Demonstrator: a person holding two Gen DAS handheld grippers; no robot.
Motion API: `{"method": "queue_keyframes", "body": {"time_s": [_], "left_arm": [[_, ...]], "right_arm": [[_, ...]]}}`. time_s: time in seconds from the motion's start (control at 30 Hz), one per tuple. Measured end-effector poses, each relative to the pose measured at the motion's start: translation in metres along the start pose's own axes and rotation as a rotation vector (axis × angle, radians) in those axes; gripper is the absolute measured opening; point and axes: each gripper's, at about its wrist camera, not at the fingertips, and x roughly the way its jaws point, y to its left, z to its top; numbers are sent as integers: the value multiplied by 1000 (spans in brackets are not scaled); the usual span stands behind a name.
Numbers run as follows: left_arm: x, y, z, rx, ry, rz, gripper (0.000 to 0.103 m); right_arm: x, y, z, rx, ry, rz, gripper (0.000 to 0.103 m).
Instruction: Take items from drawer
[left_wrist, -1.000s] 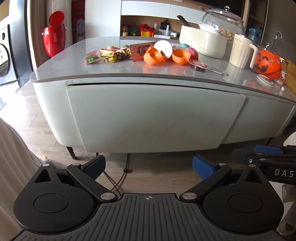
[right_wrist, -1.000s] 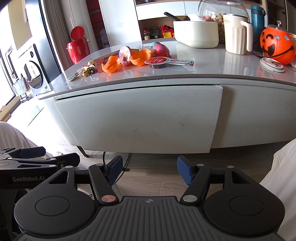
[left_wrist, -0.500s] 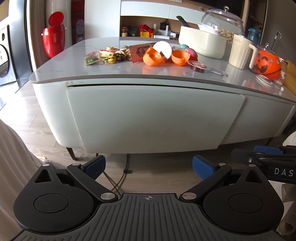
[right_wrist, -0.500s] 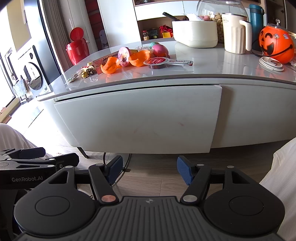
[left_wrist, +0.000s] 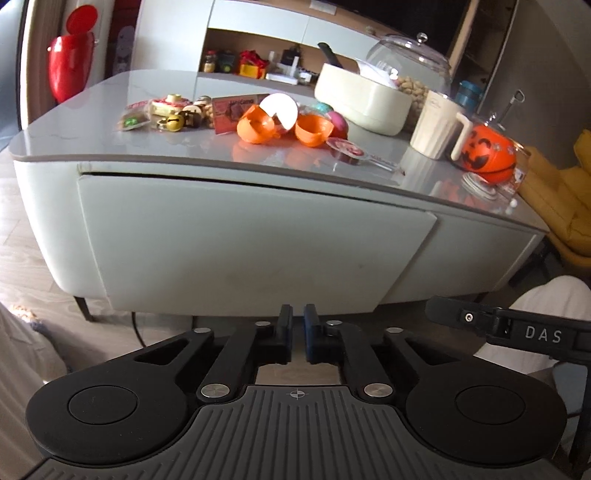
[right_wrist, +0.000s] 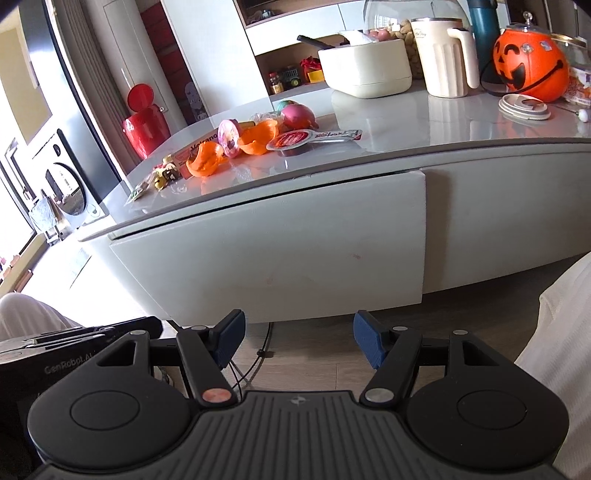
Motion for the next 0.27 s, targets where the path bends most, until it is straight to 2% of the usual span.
{"method": "queue_keyframes", "body": {"time_s": [0.07, 0.13, 0.27], "left_arm": [[1, -4, 3, -19, -18, 50, 10], [7, -12, 8, 13, -15, 100, 10], [19, -14, 25, 36, -49, 80, 10]], "right_arm": [[-4, 0, 3, -10, -17, -8, 66], [-9, 0, 7, -37, -45, -28, 66], [-23, 1, 20, -99, -104, -42, 66]]}}
